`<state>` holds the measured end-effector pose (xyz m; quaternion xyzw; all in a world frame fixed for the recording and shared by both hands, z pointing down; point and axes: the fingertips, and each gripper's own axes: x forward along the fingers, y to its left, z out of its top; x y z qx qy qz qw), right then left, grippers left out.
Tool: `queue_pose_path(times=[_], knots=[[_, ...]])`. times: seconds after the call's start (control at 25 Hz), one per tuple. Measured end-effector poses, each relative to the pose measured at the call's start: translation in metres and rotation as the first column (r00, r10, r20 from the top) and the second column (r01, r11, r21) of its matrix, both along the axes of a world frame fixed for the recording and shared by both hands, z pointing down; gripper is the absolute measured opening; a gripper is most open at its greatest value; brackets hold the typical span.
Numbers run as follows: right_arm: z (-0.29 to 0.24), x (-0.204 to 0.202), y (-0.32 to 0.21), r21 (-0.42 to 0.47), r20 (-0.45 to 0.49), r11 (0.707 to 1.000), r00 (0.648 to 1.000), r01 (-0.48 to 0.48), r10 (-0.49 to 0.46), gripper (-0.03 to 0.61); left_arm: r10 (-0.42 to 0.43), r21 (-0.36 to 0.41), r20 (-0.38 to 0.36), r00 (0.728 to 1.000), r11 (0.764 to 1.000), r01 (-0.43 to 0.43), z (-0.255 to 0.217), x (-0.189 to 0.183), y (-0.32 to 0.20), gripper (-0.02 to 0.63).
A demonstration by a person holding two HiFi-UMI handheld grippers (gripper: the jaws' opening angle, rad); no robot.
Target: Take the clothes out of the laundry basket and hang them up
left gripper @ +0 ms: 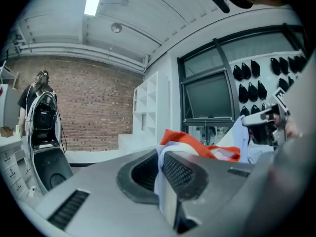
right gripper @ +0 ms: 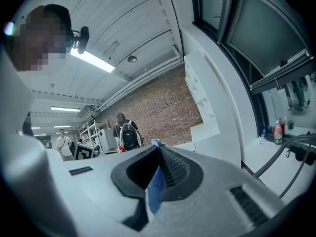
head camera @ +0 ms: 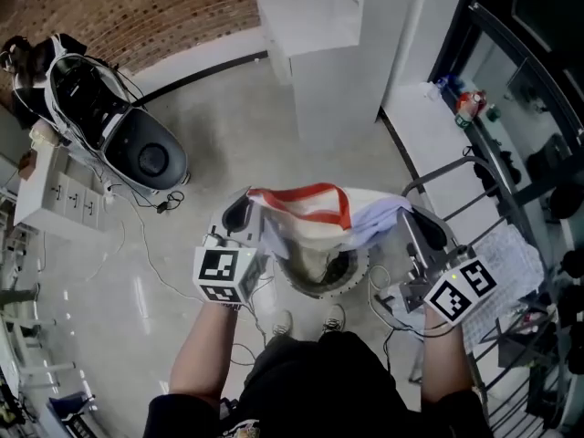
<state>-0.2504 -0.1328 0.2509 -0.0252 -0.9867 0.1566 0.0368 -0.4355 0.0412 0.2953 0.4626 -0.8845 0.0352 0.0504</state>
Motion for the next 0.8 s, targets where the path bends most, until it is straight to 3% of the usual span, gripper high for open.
queue_pose_path(times=[0.28, 0.52, 0.8], knots=[[0.005, -0.001, 0.023, -0.010, -0.028, 0.992, 0.992, -0.122, 0.122, 0.012, 0.078, 0.034, 0.001, 0.997, 0.996, -0.078, -0.014, -0.025, 0.014, 0.017], [0.006, 0.019, 0.029, -0.006, -0.042, 0.969, 0.969, -0.245, 0.245, 0.012, 0.186, 0.041, -0.001, 0.983, 0.982, -0.185, -0.019, -0.023, 0.003, 0.015], [-0.004, 0.075, 0.039, 0.022, -0.014, 0.897, 0.897, -0.442, 0.442, 0.012, 0.384, 0.072, 0.029, 0.923, 0.920, -0.385, -0.032, 0.010, -0.026, 0.015]])
